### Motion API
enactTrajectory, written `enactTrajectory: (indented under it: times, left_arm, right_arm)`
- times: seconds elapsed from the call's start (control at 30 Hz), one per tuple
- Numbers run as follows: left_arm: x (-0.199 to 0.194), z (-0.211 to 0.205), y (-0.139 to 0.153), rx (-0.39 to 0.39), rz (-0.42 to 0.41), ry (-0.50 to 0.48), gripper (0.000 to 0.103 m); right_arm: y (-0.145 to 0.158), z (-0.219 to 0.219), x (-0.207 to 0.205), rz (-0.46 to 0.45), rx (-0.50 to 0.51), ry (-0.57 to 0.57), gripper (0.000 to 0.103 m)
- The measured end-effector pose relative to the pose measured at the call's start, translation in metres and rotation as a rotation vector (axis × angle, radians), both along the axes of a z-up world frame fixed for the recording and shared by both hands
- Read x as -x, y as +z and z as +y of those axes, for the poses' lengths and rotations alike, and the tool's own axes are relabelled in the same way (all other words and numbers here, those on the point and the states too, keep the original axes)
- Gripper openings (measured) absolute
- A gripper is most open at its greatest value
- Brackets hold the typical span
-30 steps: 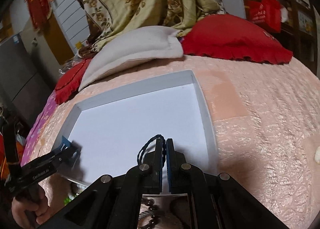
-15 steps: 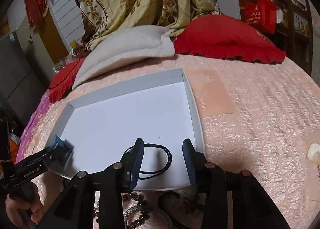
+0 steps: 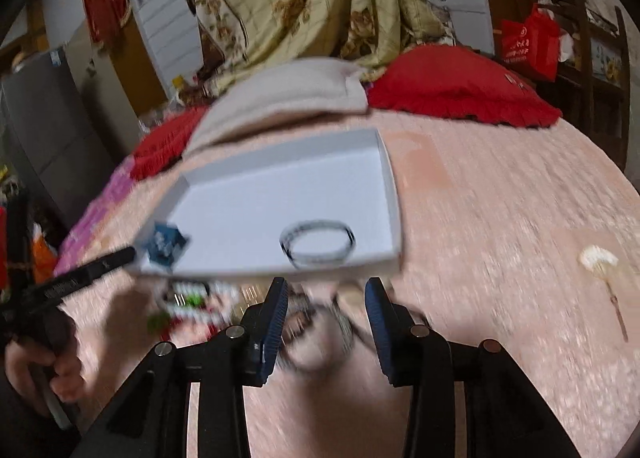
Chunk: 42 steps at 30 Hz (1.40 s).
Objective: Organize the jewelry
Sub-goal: 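Place the claw clip in the white tray with the left gripper while the right drops the hair ties there, then grasp the red bead bracelet with the left gripper while the right grasps the grey braided bangle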
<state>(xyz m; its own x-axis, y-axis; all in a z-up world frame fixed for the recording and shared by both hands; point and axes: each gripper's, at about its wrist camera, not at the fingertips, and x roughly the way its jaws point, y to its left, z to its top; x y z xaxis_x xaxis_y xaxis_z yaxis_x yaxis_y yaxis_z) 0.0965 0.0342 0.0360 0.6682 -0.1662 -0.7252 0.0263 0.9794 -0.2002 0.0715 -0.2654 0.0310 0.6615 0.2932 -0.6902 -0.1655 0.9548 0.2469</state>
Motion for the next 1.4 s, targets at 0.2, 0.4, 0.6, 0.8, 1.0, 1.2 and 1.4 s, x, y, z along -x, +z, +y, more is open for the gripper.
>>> enactTrajectory:
  times: [0.2,0.4,0.6,0.8,1.0,1.2,1.4]
  left_arm:
    - [0.034,-0.004,-0.013,-0.003,0.073,-0.006,0.078]
    - [0.034,-0.006,-0.010,-0.027,0.049,-0.016,0.078]
    - [0.031,-0.010,-0.015,-0.006,0.088,-0.061,0.078]
    - [0.038,-0.037,-0.026,0.007,0.131,-0.216,0.078]
    - [0.038,-0.050,-0.035,-0.039,0.137,-0.224,0.073]
    - [0.030,-0.032,-0.032,0.006,0.121,-0.167,0.072]
    - [0.025,-0.039,-0.037,-0.004,0.135,-0.186,0.071]
  right_arm:
    - [-0.016,0.011,0.019,0.032,0.013,0.101,0.038]
    - [-0.025,0.050,0.016,-0.013,0.113,0.284,0.038]
    - [-0.042,0.055,0.009,0.051,0.178,0.288,0.031]
    - [-0.041,0.045,0.007,0.067,0.170,0.231,0.007]
    - [-0.039,0.052,0.013,0.074,0.164,0.256,0.007]
    - [-0.032,0.048,0.013,0.064,0.101,0.239,0.007]
    - [-0.034,0.055,0.014,0.083,0.108,0.256,0.007]
